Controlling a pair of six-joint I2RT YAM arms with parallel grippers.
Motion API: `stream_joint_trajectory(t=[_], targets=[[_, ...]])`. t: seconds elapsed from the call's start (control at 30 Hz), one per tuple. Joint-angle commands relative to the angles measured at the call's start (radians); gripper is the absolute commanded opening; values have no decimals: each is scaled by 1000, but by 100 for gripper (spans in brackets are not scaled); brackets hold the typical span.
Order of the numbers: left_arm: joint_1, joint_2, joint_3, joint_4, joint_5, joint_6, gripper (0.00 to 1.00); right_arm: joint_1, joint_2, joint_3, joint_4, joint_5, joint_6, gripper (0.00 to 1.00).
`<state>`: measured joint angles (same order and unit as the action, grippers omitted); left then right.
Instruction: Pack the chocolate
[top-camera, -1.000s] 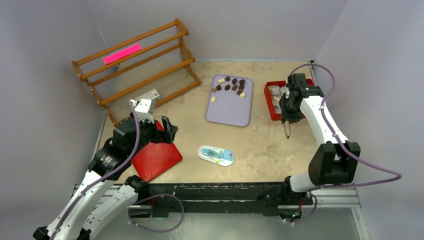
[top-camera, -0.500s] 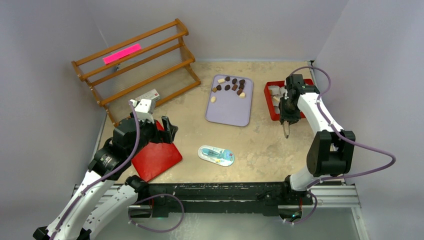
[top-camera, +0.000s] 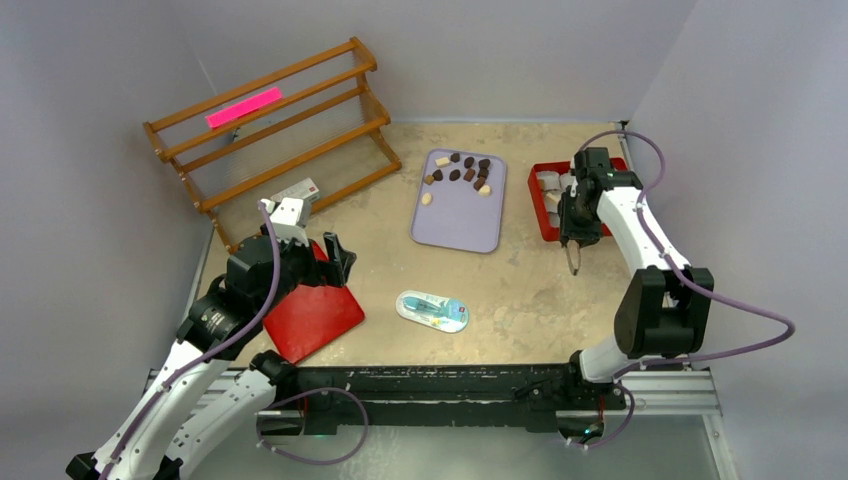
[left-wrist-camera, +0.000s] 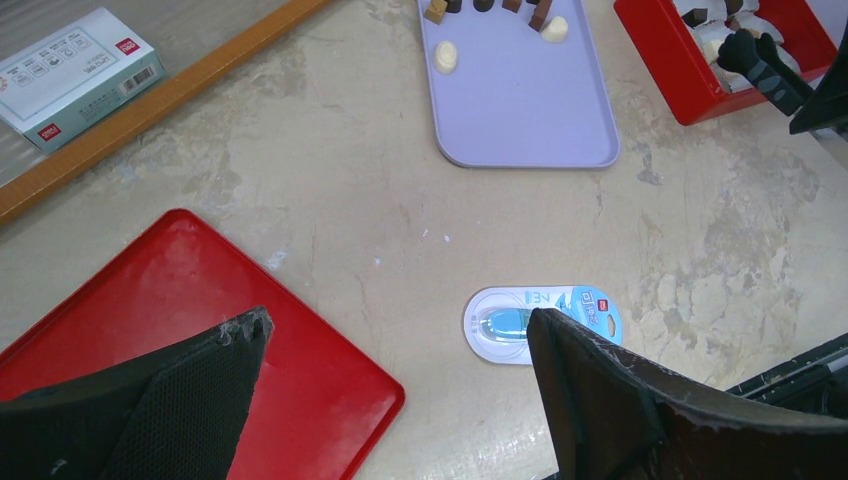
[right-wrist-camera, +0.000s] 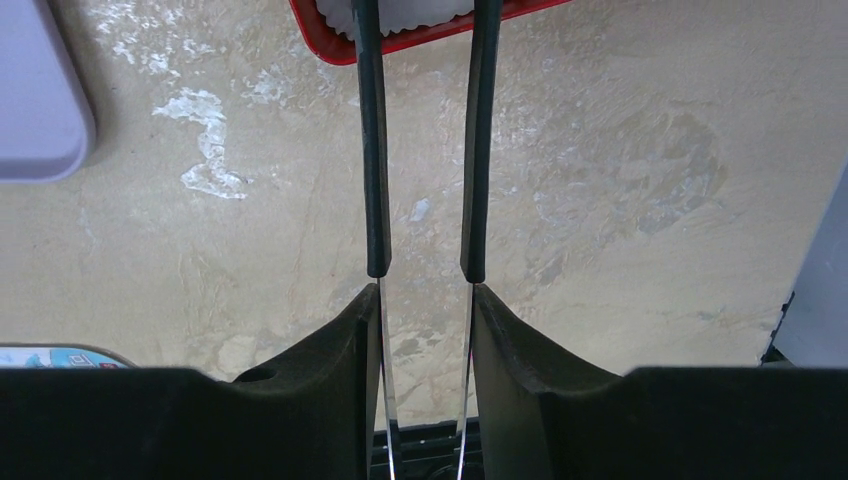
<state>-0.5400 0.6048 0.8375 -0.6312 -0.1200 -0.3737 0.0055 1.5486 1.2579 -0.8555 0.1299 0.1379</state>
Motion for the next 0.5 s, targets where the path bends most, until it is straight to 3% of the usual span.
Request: stream_joint_trajectory(t=[0.0, 0.47], targets=[[-6, 1, 20, 13, -13, 5, 100, -4, -83, 47, -19, -1, 4, 37], [-6, -2, 17, 13, -4, 5, 100, -4, -221, -29, -8, 163, 169, 34]])
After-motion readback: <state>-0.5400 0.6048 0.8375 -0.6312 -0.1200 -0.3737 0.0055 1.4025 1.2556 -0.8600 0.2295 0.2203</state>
